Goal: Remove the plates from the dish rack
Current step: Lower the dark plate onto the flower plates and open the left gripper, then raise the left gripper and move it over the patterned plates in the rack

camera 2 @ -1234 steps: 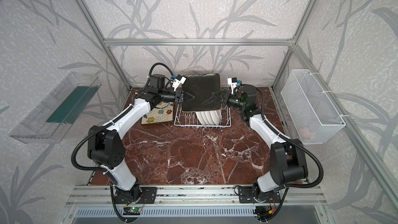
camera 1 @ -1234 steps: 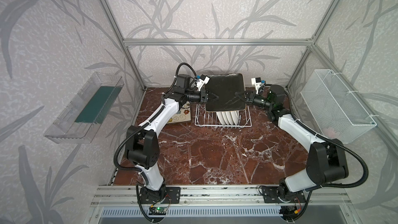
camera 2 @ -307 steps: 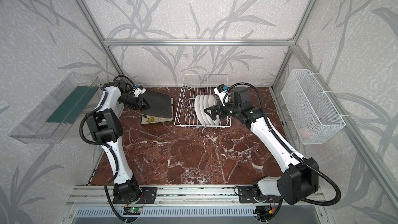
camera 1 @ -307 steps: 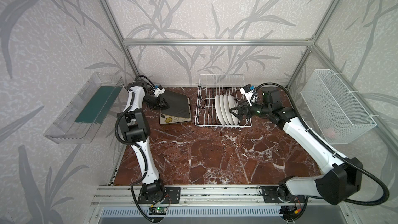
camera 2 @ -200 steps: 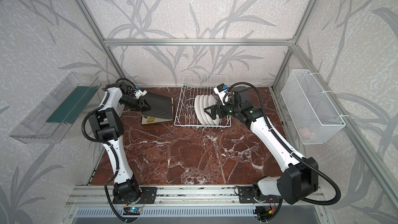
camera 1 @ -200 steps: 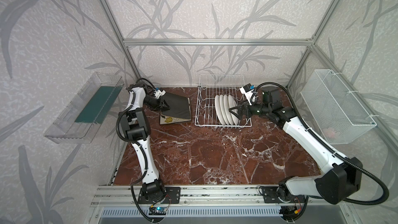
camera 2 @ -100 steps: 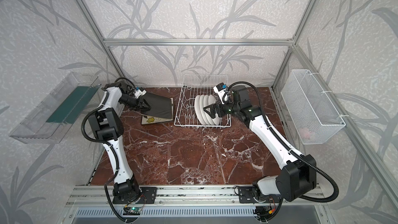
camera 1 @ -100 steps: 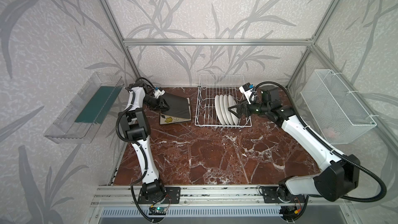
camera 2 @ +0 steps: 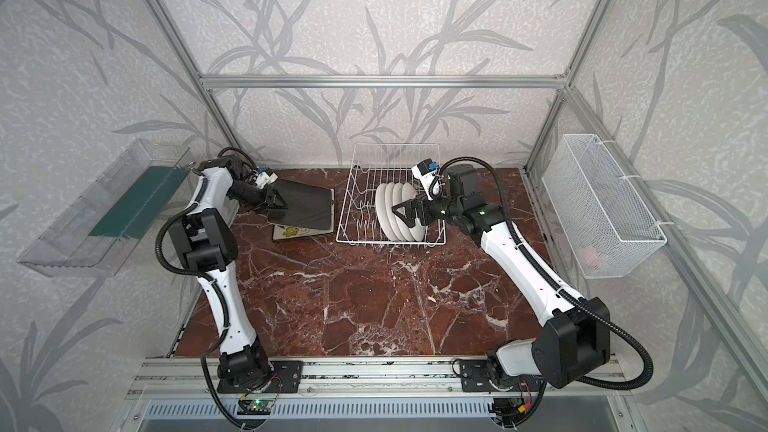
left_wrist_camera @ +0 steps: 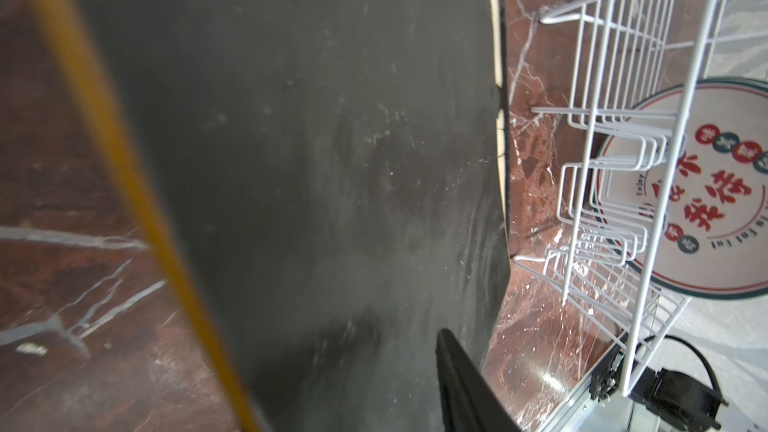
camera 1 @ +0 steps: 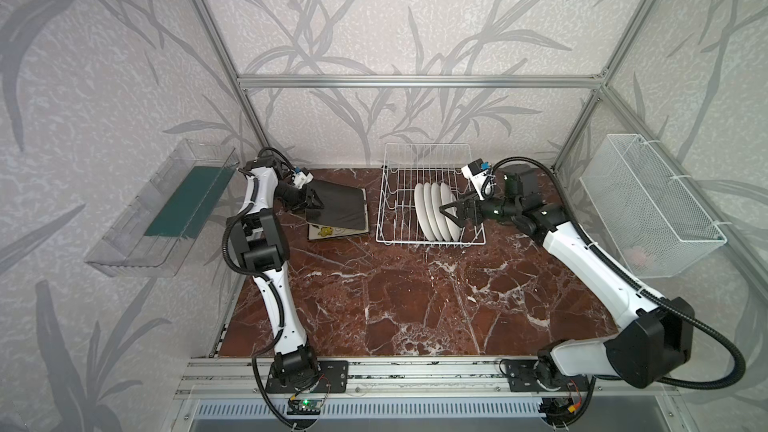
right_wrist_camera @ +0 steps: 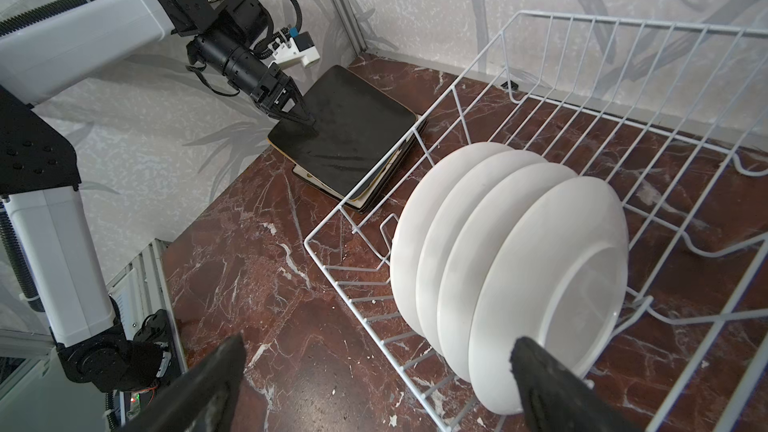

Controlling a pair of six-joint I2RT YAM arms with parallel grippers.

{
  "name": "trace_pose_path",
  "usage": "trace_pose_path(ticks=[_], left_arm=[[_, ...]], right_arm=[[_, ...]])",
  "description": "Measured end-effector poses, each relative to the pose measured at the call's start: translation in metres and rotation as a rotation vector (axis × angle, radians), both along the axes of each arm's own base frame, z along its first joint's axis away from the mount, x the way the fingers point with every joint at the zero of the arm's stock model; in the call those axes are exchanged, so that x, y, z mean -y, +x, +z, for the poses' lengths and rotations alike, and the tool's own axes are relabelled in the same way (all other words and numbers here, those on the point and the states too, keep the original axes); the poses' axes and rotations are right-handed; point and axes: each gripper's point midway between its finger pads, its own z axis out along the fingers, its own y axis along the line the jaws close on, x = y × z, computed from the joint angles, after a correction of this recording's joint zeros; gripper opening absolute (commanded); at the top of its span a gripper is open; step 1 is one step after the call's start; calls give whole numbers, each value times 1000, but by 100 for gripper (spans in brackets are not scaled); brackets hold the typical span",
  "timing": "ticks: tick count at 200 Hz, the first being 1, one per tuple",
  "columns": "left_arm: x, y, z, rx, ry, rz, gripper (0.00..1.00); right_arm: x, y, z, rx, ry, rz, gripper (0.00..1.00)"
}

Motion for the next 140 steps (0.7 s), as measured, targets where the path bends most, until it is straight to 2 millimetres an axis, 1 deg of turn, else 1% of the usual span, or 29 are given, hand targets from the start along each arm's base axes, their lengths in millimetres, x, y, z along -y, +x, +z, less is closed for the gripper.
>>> trace_pose_path(ticks=[45, 69, 92, 140], left_arm=[[-9, 2, -4, -4, 40, 22, 49], [-13, 3, -6, -6, 59, 34, 54], [-17, 3, -8, -17, 83, 46, 55], [-15, 0, -14, -33, 75, 50, 55]], right_arm=[[-1, 1, -1, -7, 4, -1, 99], [-1, 1, -2, -9, 5, -2, 99], [-2, 1, -2, -11, 9, 1, 99], [-2, 1, -1, -11, 9, 2, 99]])
